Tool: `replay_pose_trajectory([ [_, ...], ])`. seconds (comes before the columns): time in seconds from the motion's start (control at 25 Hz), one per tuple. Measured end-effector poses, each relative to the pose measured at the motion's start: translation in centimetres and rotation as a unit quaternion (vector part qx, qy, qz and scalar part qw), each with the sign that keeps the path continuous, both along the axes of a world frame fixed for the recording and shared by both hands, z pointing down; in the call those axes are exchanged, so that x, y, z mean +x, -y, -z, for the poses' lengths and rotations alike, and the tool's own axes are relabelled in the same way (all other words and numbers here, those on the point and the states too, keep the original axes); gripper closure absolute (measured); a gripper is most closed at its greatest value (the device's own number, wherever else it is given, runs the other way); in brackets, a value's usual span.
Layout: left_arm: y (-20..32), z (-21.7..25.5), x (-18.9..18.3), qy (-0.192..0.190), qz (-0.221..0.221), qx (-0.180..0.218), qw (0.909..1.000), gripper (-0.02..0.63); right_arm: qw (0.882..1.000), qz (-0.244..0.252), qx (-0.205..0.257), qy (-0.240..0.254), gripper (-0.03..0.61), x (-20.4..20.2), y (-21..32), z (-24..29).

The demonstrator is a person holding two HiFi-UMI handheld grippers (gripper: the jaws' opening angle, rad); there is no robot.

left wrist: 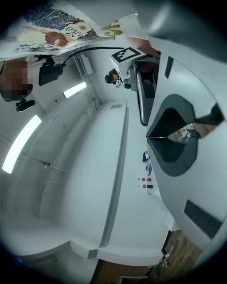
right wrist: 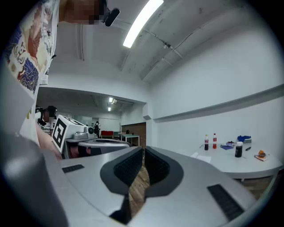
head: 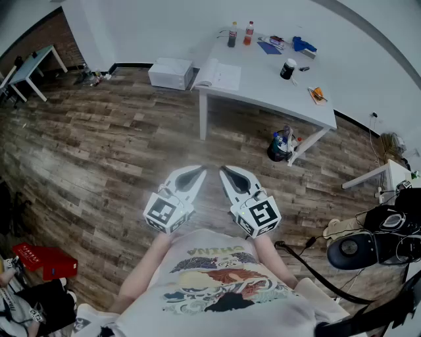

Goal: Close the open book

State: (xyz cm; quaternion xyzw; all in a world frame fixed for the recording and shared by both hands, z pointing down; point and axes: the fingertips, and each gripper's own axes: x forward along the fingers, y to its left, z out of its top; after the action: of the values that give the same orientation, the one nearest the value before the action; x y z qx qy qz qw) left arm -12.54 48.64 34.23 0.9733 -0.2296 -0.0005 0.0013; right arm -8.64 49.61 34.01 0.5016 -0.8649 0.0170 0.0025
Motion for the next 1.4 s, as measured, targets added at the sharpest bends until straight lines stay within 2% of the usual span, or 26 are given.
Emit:
replay_pose_trajectory([
  [0.2,-0.1,0.2,1.0,-0.001,-0.002,0.001,1.0,0.601,1.0,0.001,-0.004,-0.001,0.551,0.9,0.1,-0.1],
  [0.48,0.0,0.1,0.3,0.0,0.0,-0.003,1.0,0.601,1.0,-0.004,-0.01,0.0,0.551,0.7,0.4,-0.4],
  [0.8,0.2,-0.4,-1.5,0.002,0.005,-0.009,0.9999,0.601,1.0,-0.003,-0.019,-0.006,0.551,-0.7,0.3,-1.0],
  [1.04,0.2,-1.0,-2.6,0.013,-0.005,-0.004,0.9999,0.601,0.999,-0.008,-0.016,-0.038,0.551,-2.0,0.5,-1.3],
  [1.4,0.7,-0.5,-4.0,0.002,-0.019,0.001,0.9998,0.601,0.999,-0.017,-0.023,-0.046,0.551,-3.9,1.2,-1.7],
])
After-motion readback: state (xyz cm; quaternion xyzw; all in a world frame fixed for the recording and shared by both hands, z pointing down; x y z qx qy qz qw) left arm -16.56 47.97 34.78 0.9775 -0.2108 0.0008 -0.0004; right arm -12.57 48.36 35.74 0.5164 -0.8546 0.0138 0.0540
